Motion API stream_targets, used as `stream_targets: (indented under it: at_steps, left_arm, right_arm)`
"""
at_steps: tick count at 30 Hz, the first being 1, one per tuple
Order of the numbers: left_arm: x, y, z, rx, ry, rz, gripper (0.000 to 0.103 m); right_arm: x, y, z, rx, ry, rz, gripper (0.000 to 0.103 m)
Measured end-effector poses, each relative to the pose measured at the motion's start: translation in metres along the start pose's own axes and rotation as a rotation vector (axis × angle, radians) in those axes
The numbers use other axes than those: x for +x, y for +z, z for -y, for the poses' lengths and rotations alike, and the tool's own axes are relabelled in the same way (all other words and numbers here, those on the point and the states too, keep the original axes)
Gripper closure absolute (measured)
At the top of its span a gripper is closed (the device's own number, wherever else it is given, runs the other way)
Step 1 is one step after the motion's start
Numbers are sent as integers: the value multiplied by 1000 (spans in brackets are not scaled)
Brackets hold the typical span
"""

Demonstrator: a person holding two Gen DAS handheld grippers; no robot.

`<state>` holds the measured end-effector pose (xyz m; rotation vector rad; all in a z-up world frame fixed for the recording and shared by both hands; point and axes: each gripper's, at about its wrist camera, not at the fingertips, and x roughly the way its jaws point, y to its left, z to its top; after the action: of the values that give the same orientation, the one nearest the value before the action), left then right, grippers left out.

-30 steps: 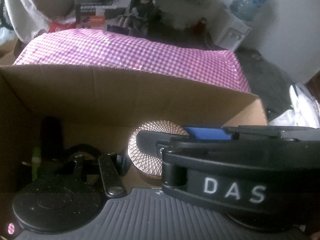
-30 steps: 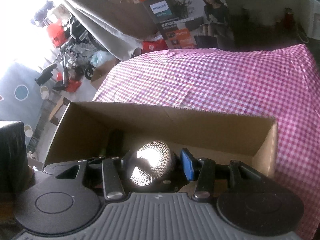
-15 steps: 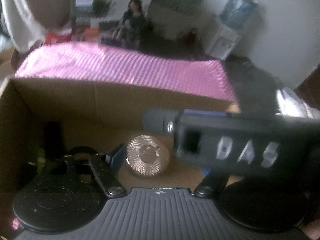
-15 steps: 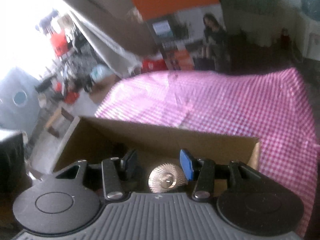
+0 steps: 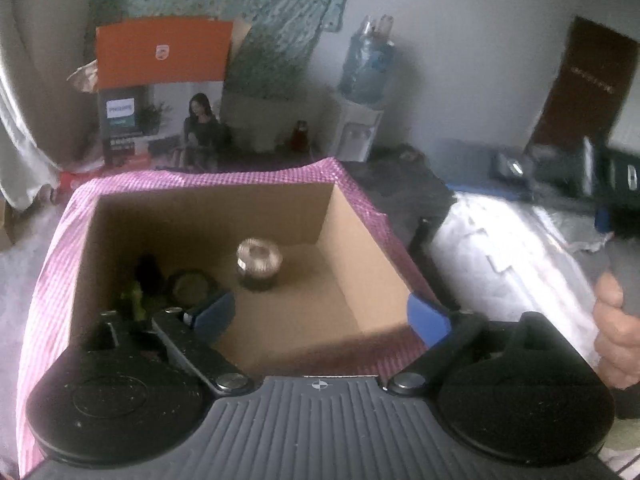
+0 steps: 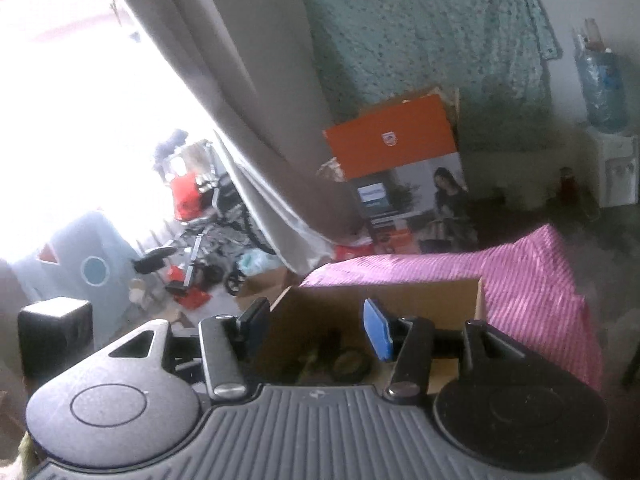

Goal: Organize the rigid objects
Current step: 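Move both tools back to the white plug charger on the table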

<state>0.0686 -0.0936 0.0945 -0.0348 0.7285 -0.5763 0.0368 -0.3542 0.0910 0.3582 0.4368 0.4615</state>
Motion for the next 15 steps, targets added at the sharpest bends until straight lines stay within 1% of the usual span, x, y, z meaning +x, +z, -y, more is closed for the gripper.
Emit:
stream_targets:
  at_steps: [2,6,8,11,13,15]
  left_arm:
    - [-11,-15,-7,-14,9,1,9]
    - [-21,-54,-15,4,49,-22,9]
    - [-17,-72,-18,11,57,-48,10]
    - [-3,-95,-22,28,84,-88,15]
    - [7,-102,-25,28,111,-116,20]
    - [15,-104,-29,11,106,-125,23]
  right_arm:
    - [-9,-15,-4,23,29,-3,48]
    - [-12,-53,-8,103,85,-38,48]
    - [-4,-71,-6,145,95,-70,48]
    - [18,-93,1,218,93,-136,48]
    - [36,-104,7,270,93,-188,48]
    - [51,-111,10,296,89,-235,48]
